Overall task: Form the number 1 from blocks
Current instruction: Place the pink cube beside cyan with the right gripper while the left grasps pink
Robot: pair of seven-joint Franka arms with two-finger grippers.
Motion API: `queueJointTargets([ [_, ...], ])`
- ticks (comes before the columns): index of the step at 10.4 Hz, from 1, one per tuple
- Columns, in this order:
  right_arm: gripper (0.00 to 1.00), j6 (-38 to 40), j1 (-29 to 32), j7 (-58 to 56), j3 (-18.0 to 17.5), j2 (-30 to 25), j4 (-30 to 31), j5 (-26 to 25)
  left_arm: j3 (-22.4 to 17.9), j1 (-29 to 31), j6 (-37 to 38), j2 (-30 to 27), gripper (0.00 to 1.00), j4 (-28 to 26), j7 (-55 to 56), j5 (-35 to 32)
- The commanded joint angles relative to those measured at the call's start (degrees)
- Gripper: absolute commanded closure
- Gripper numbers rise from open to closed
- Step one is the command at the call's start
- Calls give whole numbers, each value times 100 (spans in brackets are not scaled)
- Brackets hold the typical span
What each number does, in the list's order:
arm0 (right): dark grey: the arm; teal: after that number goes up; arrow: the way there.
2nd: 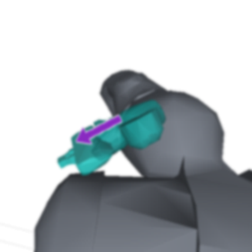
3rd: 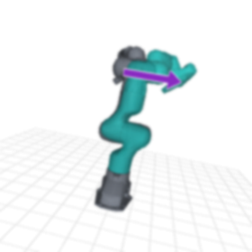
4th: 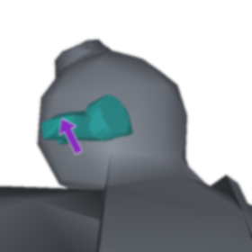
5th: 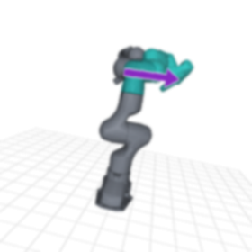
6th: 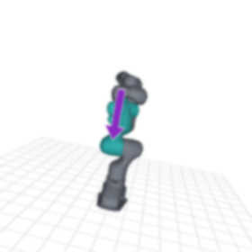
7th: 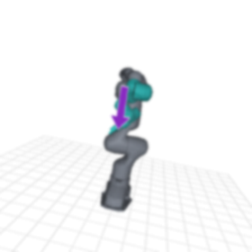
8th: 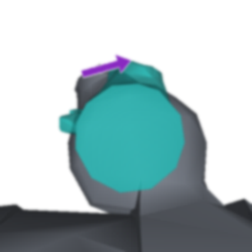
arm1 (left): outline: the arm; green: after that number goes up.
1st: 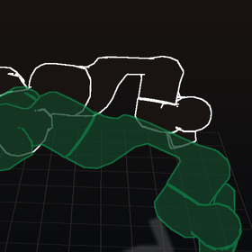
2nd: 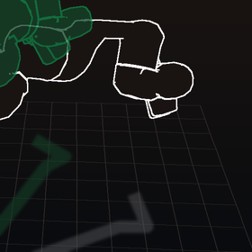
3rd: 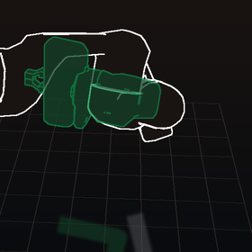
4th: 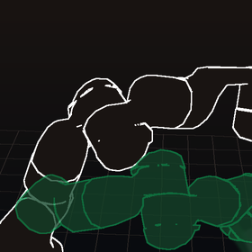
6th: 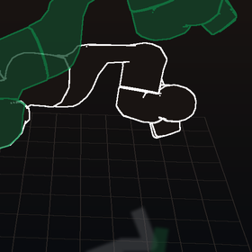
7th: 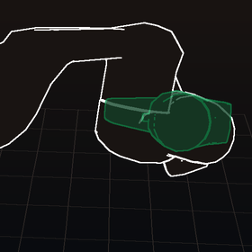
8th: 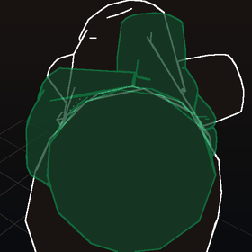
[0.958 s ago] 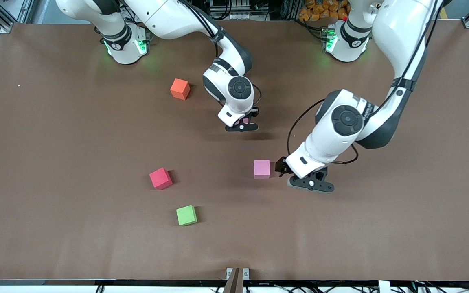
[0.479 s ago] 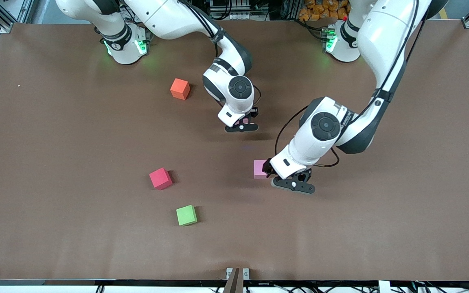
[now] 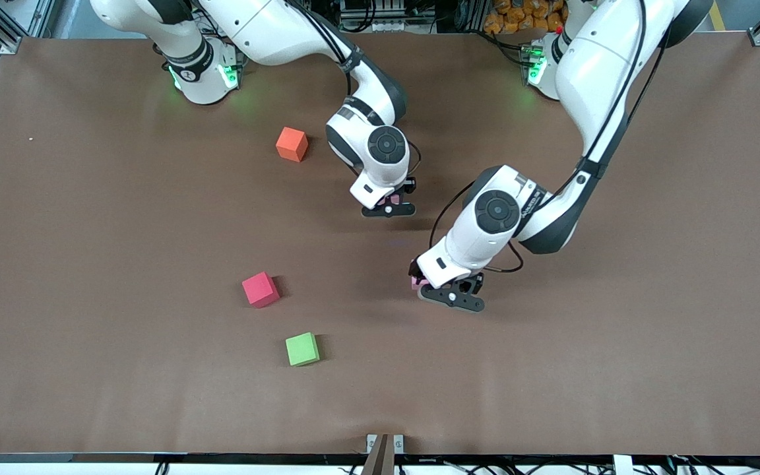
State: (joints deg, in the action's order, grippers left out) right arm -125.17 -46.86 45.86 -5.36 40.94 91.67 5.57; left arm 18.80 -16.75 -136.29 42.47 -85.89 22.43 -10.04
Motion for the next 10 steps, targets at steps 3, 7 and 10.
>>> queueJointTargets([
  [3, 0, 204, 168, 274, 52, -182, -44, -118, -87, -224, -38, 218, 0, 151, 928, 307],
  [7, 0, 397, 887, -496, 61, -376, -35, -126, -96, -267, -30, 315, 0, 125, 965, 723],
  [10, 0, 432, 1572, -1524, 70, -447, -35, -240, -105, -276, -21, 420, 0, 90, 974, 722],
])
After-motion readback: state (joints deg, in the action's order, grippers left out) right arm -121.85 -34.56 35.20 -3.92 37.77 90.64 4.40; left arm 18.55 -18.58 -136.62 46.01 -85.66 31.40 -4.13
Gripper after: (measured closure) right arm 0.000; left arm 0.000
